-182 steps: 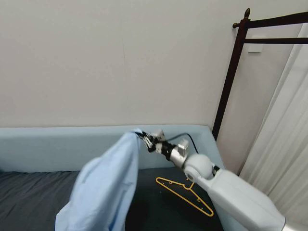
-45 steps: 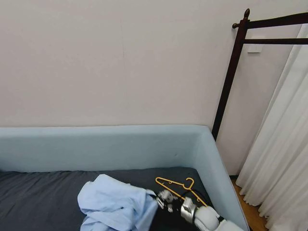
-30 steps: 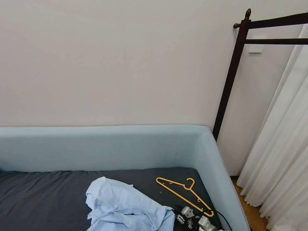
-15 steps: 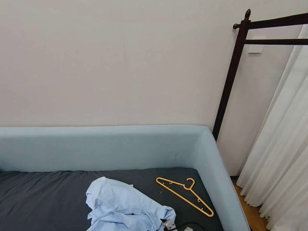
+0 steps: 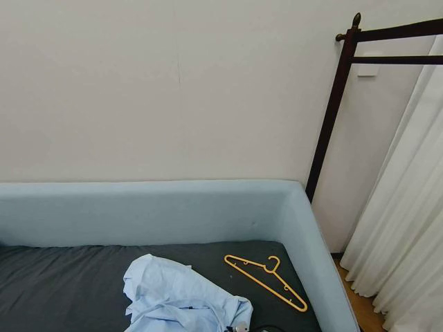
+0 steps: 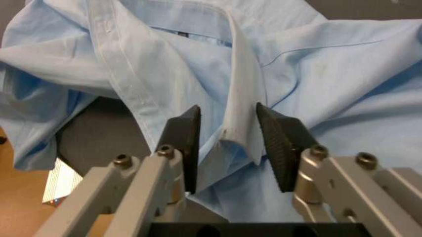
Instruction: Pick up the clothes from the sofa and hang them on the clothes hanger.
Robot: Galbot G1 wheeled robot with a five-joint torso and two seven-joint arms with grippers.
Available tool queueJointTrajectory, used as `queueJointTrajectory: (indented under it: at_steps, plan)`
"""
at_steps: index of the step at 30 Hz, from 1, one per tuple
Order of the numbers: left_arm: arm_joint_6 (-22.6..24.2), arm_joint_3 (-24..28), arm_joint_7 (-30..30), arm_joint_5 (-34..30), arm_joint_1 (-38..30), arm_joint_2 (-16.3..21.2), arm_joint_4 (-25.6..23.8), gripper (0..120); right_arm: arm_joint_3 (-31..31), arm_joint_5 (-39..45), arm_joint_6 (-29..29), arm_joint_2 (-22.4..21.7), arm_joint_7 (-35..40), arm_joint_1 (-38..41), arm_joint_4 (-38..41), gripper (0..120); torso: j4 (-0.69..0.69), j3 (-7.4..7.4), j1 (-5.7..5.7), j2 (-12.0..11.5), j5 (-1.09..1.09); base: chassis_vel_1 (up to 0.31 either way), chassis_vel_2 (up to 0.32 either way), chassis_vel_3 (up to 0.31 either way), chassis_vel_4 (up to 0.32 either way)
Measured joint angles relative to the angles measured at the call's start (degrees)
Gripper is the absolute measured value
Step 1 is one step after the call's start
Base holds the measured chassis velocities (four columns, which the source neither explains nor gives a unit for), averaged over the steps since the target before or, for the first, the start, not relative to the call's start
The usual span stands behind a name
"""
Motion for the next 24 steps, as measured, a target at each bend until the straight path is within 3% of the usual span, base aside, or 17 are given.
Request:
queueJointTrajectory:
  at_steps: [9, 18, 24]
  plan:
    - [0.22, -1.23, 0.0, -1.45, -1.55, 0.95, -0.05, 100, -0.95, -1.34, 0.07, -0.51, 0.54, -0.69, 0.07, 0, -0.01, 0.0, 0.0, 0.0, 0.0, 0.0, 0.0, 0.0, 0.0]
    - [1.38, -0.66, -0.02, -1.9, -2.19, 1.87, -0.54, 100, 0.38, -1.58, 0.2, -1.36, 1.5, -0.58, 3.12, 0, 0.0, 0.0, 0.0, 0.0, 0.01, 0.0, 0.0, 0.0, 0.0]
    - [5.28, 0.43, 0.97, -4.62, -5.55, 7.48, -0.84, 100, 3.92, -6.82, 4.23, -8.11, 0.24, -0.1, 15.28, 0, 0.01, 0.0, 0.0, 0.0, 0.0, 0.0, 0.0, 0.0, 0.0]
